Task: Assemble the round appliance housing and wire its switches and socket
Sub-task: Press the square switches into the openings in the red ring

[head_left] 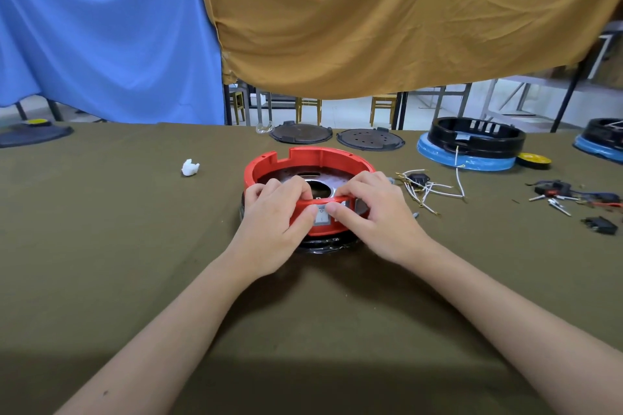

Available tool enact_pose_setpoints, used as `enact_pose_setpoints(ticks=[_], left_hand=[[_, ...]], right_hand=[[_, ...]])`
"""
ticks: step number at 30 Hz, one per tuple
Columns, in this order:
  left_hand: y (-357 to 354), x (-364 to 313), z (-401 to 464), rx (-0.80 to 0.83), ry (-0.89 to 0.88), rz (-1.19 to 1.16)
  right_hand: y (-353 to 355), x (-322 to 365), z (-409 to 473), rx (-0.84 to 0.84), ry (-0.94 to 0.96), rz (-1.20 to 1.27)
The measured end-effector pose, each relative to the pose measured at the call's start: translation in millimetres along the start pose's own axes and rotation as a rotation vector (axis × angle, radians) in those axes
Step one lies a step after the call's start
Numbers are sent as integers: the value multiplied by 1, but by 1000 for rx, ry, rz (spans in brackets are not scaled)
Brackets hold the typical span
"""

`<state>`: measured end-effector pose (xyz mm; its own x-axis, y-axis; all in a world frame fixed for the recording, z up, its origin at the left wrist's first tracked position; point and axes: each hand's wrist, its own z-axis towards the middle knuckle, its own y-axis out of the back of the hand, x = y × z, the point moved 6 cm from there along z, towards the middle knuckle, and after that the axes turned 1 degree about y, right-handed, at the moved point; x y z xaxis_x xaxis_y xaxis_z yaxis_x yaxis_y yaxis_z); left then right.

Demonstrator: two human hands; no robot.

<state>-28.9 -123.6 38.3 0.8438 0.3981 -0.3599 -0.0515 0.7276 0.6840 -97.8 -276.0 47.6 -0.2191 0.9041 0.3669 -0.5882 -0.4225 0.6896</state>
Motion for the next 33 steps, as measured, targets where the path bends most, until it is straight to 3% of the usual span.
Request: enact_pose_setpoints(ticks=[10,17,28,33], left_hand=[[2,-3,-3,-16,-21,4],[17,2,-3,-141,35,-18],[10,-2,-2,-56,-8,19],[13,-3,-3,-53,-17,11]], right_hand=[[2,6,-7,-23,64,-23],[9,0,-6,-92,60,14],[0,-4,-6,43,55,-57],[0,0,-5,18,101,-73]])
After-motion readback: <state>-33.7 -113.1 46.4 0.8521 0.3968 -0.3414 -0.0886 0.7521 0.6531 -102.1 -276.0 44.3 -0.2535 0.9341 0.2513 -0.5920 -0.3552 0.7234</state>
